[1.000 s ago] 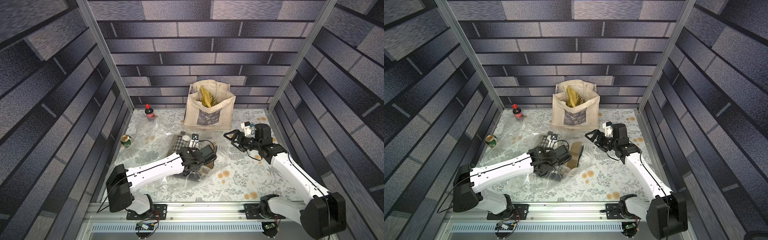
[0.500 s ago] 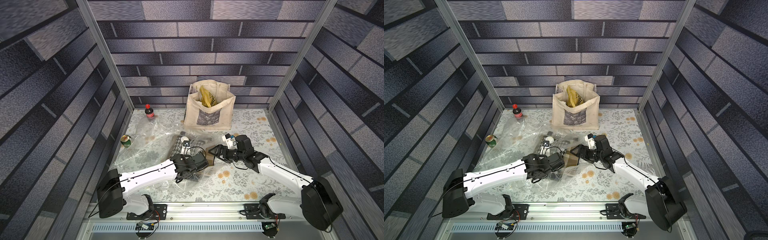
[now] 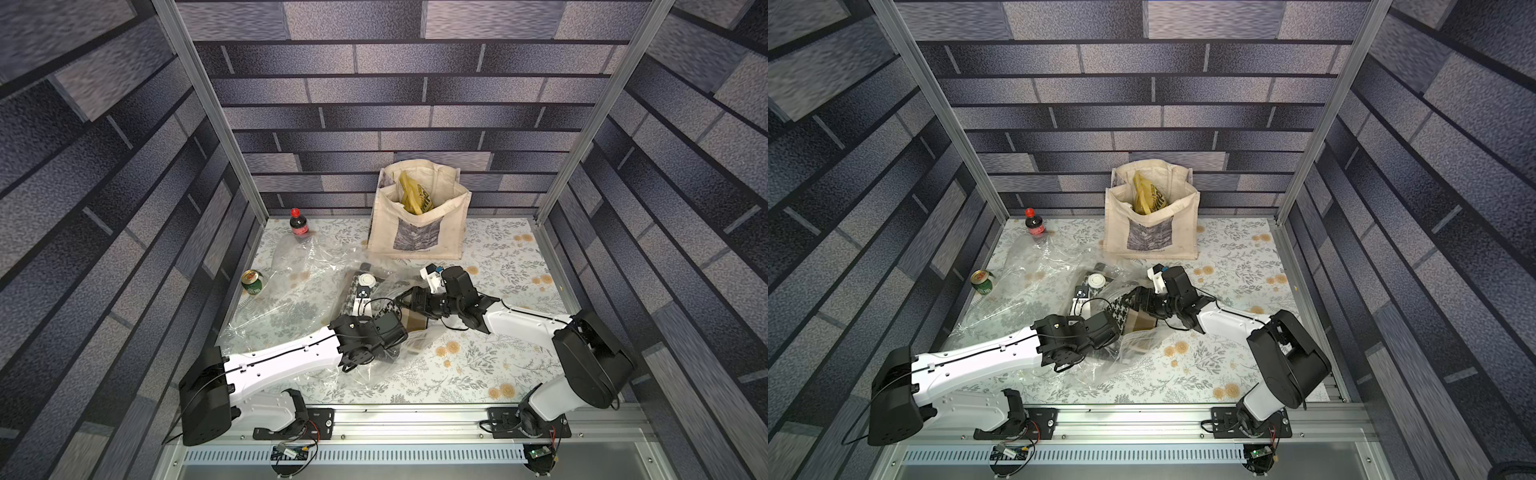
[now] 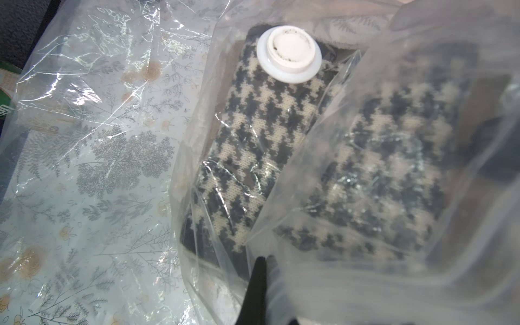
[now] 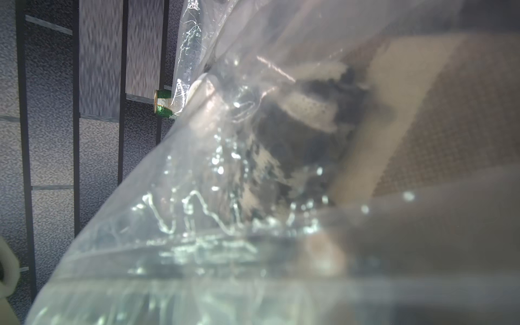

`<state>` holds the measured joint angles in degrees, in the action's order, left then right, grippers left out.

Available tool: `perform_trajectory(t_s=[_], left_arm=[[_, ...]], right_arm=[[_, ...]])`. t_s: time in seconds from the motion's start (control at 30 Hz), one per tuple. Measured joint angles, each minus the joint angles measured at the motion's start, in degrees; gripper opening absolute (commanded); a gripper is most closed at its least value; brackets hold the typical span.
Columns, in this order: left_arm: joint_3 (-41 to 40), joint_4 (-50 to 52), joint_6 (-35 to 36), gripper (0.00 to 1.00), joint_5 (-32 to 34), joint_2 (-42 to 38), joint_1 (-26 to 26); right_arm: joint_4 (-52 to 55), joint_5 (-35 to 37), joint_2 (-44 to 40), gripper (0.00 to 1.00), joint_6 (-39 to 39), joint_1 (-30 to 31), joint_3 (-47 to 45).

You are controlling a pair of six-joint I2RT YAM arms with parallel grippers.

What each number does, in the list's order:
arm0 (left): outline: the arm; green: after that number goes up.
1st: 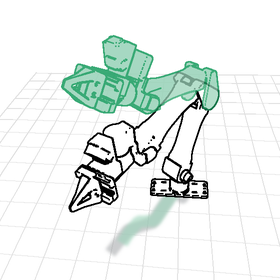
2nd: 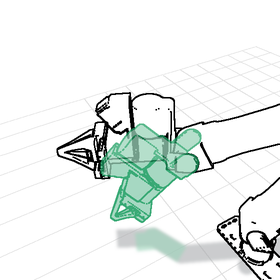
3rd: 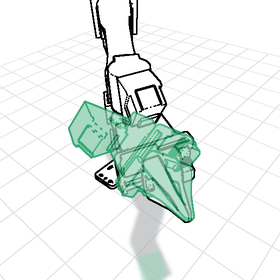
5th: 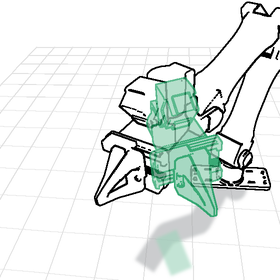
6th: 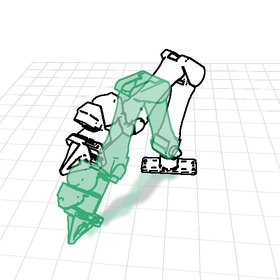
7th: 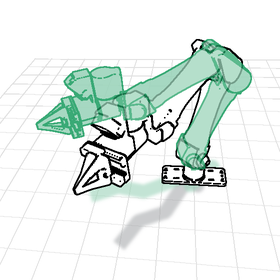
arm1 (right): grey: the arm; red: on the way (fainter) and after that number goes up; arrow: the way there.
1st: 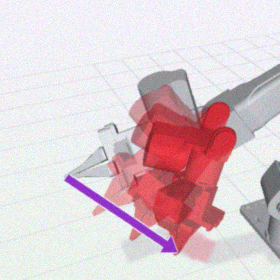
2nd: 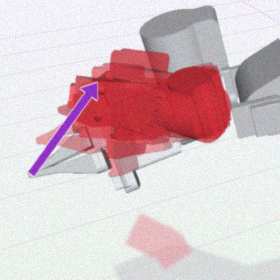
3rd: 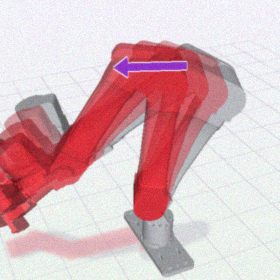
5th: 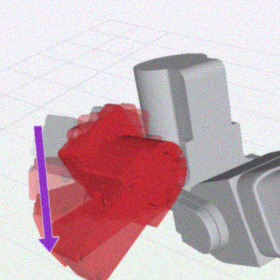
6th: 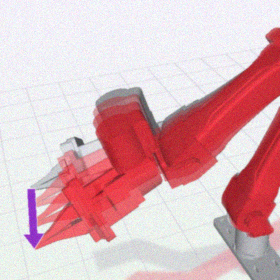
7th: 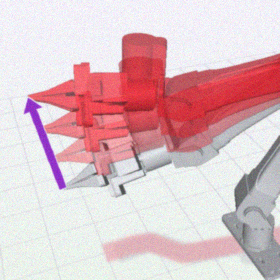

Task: Take the scarf out of the vacuum bag
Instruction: Take out the scarf from the vacuum bag.

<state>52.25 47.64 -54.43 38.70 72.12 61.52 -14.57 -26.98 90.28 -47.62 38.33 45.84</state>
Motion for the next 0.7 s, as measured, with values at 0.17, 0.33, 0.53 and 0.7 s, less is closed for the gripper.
perform_trajectory(t_s=[0.17,0.33,0.53,0.7], left_arm=[[-2.7,-2.0,0.1,0.0,2.2,-2.6,3.4],[-4.3,-3.1,-1.6,0.0,3.8,-2.7,6.4],[-4.5,-3.4,-5.9,0.0,5.8,1.7,10.1],[-4.5,-3.3,-8.9,0.0,7.6,4.9,12.3]], right_arm=[[-2.6,0.0,4.0,0.9,-0.9,0.2,1.7],[-6.9,0.2,6.6,0.89,-2.8,0.8,1.7],[-13.1,1.4,8.1,0.87,-5.2,2.7,0.1],[-16.5,2.7,9.6,0.85,-6.9,3.7,-0.7]])
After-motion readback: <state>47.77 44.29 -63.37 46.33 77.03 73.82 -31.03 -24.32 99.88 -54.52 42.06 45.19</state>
